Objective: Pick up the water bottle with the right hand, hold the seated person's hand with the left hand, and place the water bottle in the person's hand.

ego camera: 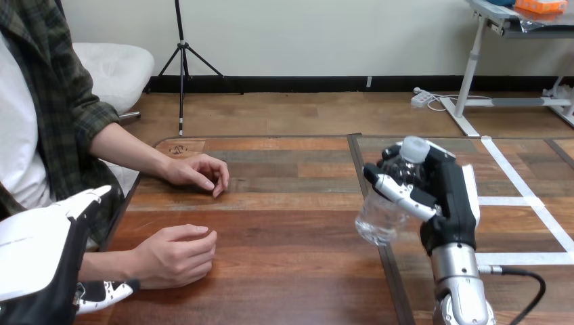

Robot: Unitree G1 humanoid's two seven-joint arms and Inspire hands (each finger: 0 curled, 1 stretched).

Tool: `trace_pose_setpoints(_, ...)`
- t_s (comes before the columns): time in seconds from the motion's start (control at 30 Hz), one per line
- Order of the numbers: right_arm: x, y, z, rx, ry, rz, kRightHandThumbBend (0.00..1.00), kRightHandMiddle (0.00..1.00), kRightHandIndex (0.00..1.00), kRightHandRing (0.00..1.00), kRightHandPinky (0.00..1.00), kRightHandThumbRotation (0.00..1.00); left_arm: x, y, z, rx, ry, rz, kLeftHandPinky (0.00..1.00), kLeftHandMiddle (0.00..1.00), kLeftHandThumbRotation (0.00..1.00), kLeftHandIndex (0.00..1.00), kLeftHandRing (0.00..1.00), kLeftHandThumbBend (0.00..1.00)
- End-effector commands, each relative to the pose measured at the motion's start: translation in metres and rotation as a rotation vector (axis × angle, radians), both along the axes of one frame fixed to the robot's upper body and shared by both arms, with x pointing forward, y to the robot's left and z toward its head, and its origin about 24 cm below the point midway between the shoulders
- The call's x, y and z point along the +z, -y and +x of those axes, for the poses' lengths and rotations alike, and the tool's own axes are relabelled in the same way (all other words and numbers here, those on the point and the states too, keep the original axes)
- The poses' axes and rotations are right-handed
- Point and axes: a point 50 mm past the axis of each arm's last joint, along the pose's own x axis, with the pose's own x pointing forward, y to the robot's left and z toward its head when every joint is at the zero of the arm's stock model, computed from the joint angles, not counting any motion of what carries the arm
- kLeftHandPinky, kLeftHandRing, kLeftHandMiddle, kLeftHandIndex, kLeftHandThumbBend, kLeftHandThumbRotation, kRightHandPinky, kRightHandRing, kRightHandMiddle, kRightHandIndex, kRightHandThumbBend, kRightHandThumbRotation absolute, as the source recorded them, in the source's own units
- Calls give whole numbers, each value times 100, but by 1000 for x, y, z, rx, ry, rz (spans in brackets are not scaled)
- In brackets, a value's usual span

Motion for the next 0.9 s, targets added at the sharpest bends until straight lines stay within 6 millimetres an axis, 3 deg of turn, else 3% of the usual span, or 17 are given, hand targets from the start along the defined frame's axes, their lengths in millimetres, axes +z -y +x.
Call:
trace_pose_setpoints(0.0,38,-9,17,31,178,15,68,46,44,44,40,0,17,8,9,-32,21,50,77,84,6,82,83,90)
trace_pose_setpoints(0.87,37,-11,16,88,173,63,66,46,44,45,41,0,-4,1,28,9,-165,185,77,82,3,79,81,95)
